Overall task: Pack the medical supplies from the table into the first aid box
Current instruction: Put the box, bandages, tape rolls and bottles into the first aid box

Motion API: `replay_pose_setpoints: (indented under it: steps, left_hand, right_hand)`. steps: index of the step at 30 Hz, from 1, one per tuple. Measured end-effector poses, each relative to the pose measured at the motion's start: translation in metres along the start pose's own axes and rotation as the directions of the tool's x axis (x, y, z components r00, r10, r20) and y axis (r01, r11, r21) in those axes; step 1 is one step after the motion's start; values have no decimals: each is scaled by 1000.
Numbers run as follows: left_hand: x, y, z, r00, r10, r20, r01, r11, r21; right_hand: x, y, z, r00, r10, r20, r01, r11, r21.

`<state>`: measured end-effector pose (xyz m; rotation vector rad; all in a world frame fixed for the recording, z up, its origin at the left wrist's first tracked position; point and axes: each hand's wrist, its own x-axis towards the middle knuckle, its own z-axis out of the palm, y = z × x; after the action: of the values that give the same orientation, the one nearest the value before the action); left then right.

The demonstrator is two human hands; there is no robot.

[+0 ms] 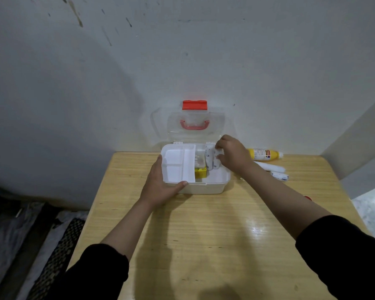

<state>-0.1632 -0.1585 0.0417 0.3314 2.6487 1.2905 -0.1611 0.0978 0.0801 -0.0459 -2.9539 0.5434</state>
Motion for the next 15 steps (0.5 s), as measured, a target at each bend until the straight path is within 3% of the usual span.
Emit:
replay_pose_setpoints:
  steps: [4,10,15]
  left_hand:
    - [-1,0,0,1000,-8,3,8,1000,-1]
    - [0,-2,0,999,-28,17,28,1000,12]
    - [0,-4,0,999,-36,19,36,999,17]
  right_hand:
    - [1,5,5,998,-37,-52,30,992,-120]
    - [-11,11,2,979,-41,-201,48,998,31]
    - [-50,55,-6,916,118,-383,-74,989,128]
